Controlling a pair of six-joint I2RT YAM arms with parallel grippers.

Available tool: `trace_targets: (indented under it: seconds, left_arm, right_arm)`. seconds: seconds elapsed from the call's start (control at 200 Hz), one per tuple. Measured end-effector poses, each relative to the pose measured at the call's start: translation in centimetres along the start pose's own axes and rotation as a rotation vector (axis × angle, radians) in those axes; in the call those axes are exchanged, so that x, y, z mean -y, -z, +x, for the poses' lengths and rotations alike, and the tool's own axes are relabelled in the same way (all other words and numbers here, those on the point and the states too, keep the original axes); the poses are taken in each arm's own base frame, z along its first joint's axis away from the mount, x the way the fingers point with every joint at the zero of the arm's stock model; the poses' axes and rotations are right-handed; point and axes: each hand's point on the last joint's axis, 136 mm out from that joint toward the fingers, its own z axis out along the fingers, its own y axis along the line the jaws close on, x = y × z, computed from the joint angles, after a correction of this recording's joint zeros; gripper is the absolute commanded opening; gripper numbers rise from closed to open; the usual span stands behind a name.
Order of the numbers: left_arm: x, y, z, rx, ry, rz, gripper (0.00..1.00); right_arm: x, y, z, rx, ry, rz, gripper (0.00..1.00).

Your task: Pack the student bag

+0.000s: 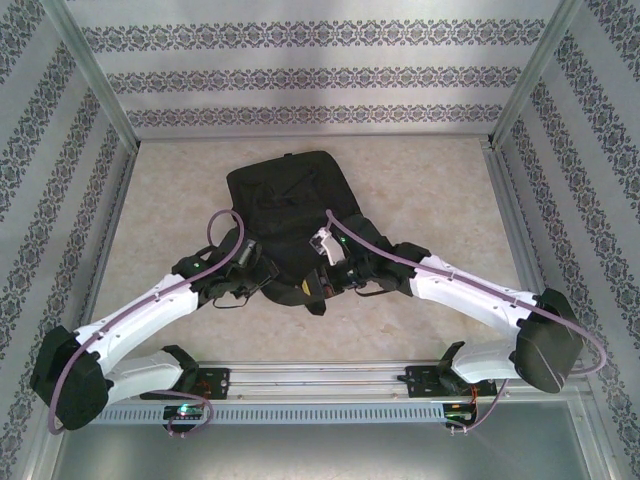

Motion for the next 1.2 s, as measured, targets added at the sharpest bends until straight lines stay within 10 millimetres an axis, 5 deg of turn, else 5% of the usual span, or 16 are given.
trace_targets:
  seconds: [0.205,0.485,0.789,1.199]
  left_arm:
    - [-0.1,-1.4,0.0,-0.004,0.000,-0.009,0.00]
    - [0.1,-2.0,0.0,-0.004,-0.018,-0.011,0.00]
    - [0.1,-2.7,-0.1,-0.007,-0.024,-0.017,0.00]
    - [0.3,-2.9,-0.1,-0.005,-0.024,-0.014,0.00]
  right_arm:
    - [1.1,-0.1,0.4,-0.004,-0.020,0.025,0.00]
    - [2.3,-0.4,1.1,-0.026,-0.048,0.044,0.00]
    - [3.3,-0.8,1.8,-0.038,-0.082,0.039,0.33]
    - [3.4,-2.4,1.3,-0.052,-0.102,-0.003,0.39]
